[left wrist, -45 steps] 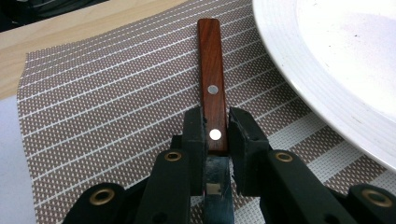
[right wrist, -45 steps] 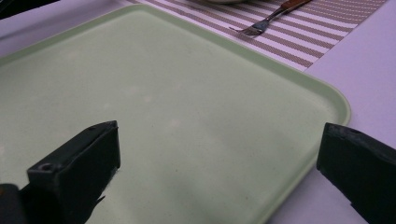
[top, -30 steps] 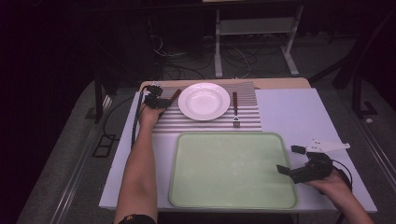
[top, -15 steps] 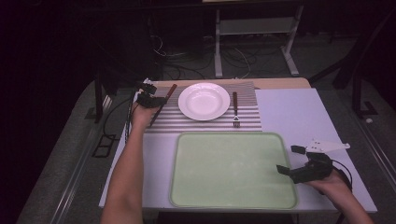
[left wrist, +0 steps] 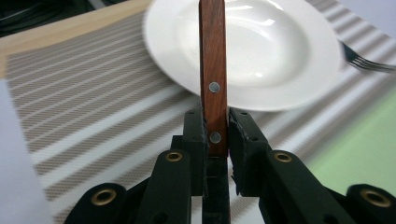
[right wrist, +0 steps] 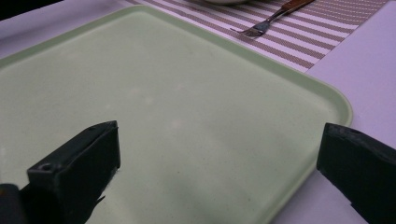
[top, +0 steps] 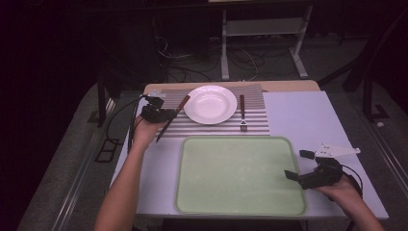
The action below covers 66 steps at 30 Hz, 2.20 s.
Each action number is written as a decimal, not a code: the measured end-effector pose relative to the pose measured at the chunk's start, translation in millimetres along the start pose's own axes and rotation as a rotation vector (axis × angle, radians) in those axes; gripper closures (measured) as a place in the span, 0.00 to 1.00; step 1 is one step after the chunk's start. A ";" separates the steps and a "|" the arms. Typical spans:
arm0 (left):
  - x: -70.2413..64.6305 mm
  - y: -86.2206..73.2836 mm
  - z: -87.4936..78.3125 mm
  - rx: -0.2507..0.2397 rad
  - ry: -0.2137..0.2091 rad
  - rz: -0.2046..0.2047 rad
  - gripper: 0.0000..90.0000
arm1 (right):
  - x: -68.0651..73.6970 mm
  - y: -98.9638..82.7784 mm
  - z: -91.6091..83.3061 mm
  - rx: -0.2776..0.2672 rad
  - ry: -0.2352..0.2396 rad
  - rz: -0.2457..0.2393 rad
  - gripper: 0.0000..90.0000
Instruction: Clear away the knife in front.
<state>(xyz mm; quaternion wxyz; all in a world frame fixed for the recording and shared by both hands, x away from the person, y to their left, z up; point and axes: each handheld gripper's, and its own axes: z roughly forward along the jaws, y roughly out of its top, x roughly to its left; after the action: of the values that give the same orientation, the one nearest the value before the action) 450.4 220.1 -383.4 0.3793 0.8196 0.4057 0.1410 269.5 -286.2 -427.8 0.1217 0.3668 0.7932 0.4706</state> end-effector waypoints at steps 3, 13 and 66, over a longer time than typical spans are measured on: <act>-15.3 -3.2 -3.2 0.008 -0.023 0.019 0.86 | -0.2 0.1 0.0 -0.001 0.000 -0.001 0.00; -68.7 -21.4 -3.1 0.054 -0.096 0.037 0.86 | 0.4 0.4 -0.5 -0.003 -0.001 -0.002 0.00; -135.9 -53.5 39.8 0.147 -0.204 0.126 0.99 | 2.5 1.1 -0.6 0.000 0.014 -0.031 0.00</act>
<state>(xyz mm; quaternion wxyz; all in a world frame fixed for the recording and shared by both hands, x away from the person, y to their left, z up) 356.3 115.5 -439.1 0.3481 0.8791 0.3217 0.0504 268.0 -284.5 -426.2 0.1235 0.3513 0.7996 0.4712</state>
